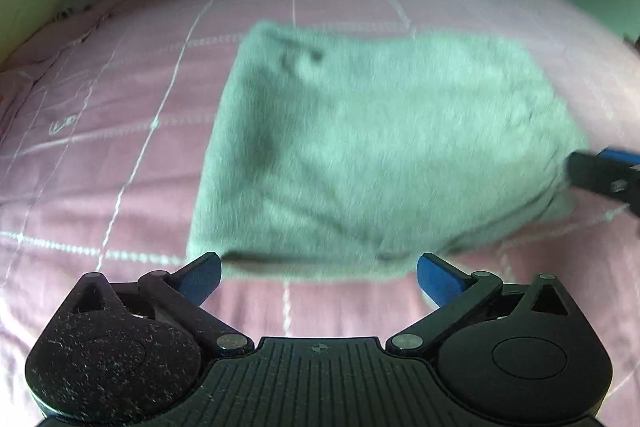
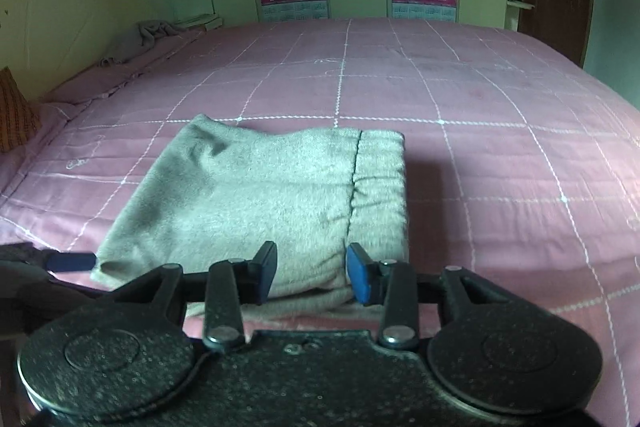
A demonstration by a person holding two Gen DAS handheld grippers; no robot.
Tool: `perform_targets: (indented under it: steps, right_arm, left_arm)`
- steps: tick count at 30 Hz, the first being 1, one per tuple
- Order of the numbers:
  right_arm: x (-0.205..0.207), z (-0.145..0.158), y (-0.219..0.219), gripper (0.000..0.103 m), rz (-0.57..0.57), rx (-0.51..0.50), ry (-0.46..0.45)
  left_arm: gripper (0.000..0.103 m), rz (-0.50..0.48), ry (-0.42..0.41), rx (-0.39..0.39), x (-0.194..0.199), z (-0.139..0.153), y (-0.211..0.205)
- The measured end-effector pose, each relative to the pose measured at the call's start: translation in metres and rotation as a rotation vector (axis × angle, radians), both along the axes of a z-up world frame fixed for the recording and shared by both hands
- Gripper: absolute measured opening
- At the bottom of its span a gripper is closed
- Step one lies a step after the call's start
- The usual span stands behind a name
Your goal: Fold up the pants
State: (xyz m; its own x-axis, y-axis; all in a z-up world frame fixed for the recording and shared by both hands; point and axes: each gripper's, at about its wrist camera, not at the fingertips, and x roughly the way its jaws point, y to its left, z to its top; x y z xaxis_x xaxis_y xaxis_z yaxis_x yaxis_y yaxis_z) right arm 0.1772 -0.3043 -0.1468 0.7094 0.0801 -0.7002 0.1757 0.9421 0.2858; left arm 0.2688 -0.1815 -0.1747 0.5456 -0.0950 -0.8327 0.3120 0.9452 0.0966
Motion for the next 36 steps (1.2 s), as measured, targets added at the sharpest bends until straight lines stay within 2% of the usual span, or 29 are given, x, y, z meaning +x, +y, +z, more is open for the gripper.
perform_targets:
  steps: [2,5,7,9,13,15,19,21,24,25,26,27,30,33,36]
  right_arm:
    - [-0.007,0.000,0.003,0.041,-0.002,-0.005,0.000]
    - [-0.013,-0.001,0.004,0.047,-0.008,0.012,0.011]
    - [-0.016,-0.003,0.005,0.047,0.000,0.020,0.025]
    - [-0.021,-0.003,0.006,0.047,0.005,0.021,0.025]
    - [-0.034,0.004,0.006,0.051,0.001,0.031,0.015]
    - [-0.041,0.005,0.009,0.063,0.010,0.032,0.028]
    - [-0.060,0.009,0.019,0.065,0.042,0.031,0.063]
    - [-0.074,0.016,0.023,0.076,0.049,0.052,0.059]
    - [-0.100,0.033,0.026,0.086,0.062,0.110,0.043]
    - [-0.111,0.041,0.027,0.090,0.071,0.134,0.027]
    - [-0.121,0.049,0.028,0.100,0.074,0.153,0.013]
    - [-0.132,0.057,0.029,0.102,0.070,0.168,-0.006]
    - [-0.167,0.084,0.032,0.102,0.067,0.202,-0.085]
    - [-0.197,0.109,0.041,0.102,0.016,0.124,-0.108]
    - [-0.225,0.129,0.048,0.103,0.017,0.061,-0.159]
  left_arm:
    - [0.103,0.022,0.046,0.098,0.001,-0.007,-0.007]
    - [0.103,-0.011,0.006,0.162,-0.009,-0.011,-0.011]
    - [0.103,-0.019,-0.014,0.139,-0.017,-0.005,-0.008]
    - [0.103,-0.008,-0.023,0.068,-0.026,0.008,0.002]
    - [0.103,0.009,-0.091,0.034,-0.049,0.035,0.014]
    - [0.103,0.006,-0.110,0.025,-0.061,0.048,0.018]
    - [0.103,0.018,-0.151,-0.042,-0.091,0.080,0.034]
    - [0.103,0.020,-0.190,-0.053,-0.110,0.098,0.042]
    - [0.103,0.028,-0.249,-0.057,-0.141,0.124,0.053]
    - [0.103,0.032,-0.265,-0.056,-0.152,0.131,0.057]
    - [0.103,0.037,-0.282,-0.059,-0.164,0.138,0.062]
    - [0.103,0.041,-0.293,-0.066,-0.175,0.144,0.066]
    - [0.103,0.033,-0.308,-0.081,-0.207,0.158,0.077]
    - [0.103,0.038,-0.292,-0.114,-0.233,0.167,0.087]
    - [0.103,0.072,-0.309,-0.152,-0.257,0.174,0.095]
